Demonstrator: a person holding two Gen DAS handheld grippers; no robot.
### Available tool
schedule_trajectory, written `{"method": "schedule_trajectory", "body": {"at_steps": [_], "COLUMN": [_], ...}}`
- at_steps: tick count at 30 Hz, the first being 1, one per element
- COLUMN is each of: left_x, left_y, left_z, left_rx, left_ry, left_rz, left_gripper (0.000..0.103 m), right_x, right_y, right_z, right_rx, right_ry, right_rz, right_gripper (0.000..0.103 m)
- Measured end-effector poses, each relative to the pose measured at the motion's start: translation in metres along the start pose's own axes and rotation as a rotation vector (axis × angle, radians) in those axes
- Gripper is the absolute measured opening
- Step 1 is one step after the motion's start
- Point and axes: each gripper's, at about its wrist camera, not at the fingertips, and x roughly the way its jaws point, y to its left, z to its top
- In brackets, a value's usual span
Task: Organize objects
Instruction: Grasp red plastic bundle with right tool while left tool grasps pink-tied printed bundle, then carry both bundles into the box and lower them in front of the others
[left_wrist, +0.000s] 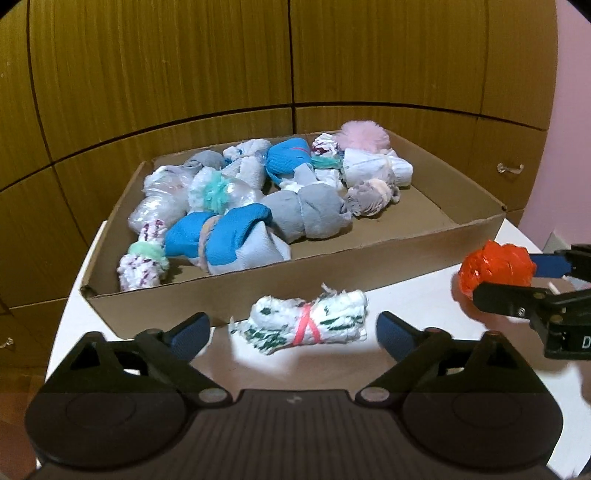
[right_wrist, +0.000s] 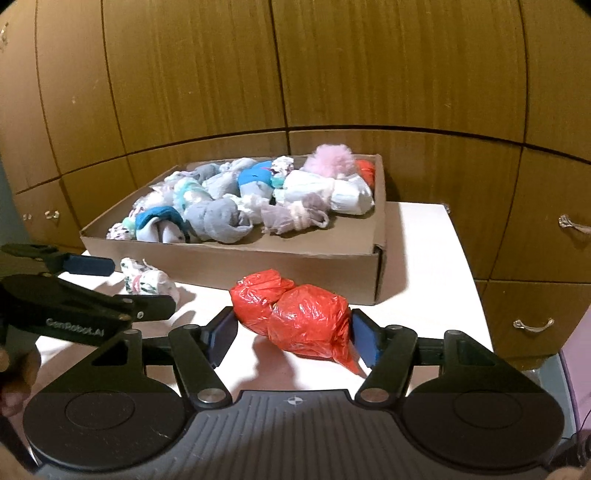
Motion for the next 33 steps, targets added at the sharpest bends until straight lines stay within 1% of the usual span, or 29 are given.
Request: {"method": "schedule_trajectory", "body": {"at_steps": [1,3,4,5,6,7,13,18,20,24,28,31,33], "left_x": [0.001,0.003,0.003,0.003,0.003,0.003,-0.004,-0.02,-0.029,-0.042,-0.047,-0.043,-0.035], "left_y": [0.001,0.001,0.002,0.001,0.0,0.0,0.003,0.004,0.002,-0.003,-0.013,-0.022,-0.025], "left_z": [0.001,0.001,0.0,-0.001,-0.002,-0.001,-0.001,0.003,0.01,0.033,0.066,0.091,0.105], "left_rx": [-0.004,-0.016,-0.017,-0.012,-0.006,0.0,-0.007,0.0,0.02,0.045,0.063,0.092,0.091], "left_ry": [0.0,0.007,0.008,0.013,0.012,0.011,0.014,0.013,0.006,-0.008,-0.01,-0.015,-0.003], "left_rz": [-0.006,-0.016,-0.021,-0.026,-0.029,-0.028,-0.04,-0.05,-0.059,-0.092,-0.13,-0.147,-0.169], "left_gripper": [0.084,0.083,0.078,0.069,0.068,0.064,0.062,0.062,0.062,0.062,0.062,0.062,0.062], "right_x": [0.0,0.001,0.001,0.001,0.001,0.001,-0.002,-0.01,-0.016,-0.031,-0.042,-0.043,-0.04], "right_y": [-0.002,-0.005,-0.006,-0.006,-0.006,-0.006,-0.007,-0.005,-0.005,-0.01,-0.018,-0.021,-0.021], "right_z": [0.0,-0.002,-0.002,-0.002,-0.002,-0.002,-0.003,0.002,0.007,0.033,0.07,0.096,0.11], "right_rx": [0.004,0.017,0.021,0.02,0.017,0.016,0.014,0.002,-0.021,-0.052,-0.092,-0.131,-0.164], "right_ry": [0.0,0.004,0.002,0.0,0.001,0.003,0.003,-0.004,-0.007,-0.029,-0.038,-0.03,-0.022], "right_rz": [0.0,0.002,0.004,0.005,0.004,0.005,0.006,0.018,0.027,0.042,0.079,0.095,0.104], "right_gripper": [0.071,0.071,0.071,0.071,0.071,0.071,0.071,0.071,0.071,0.071,0.071,0.071,0.071]}}
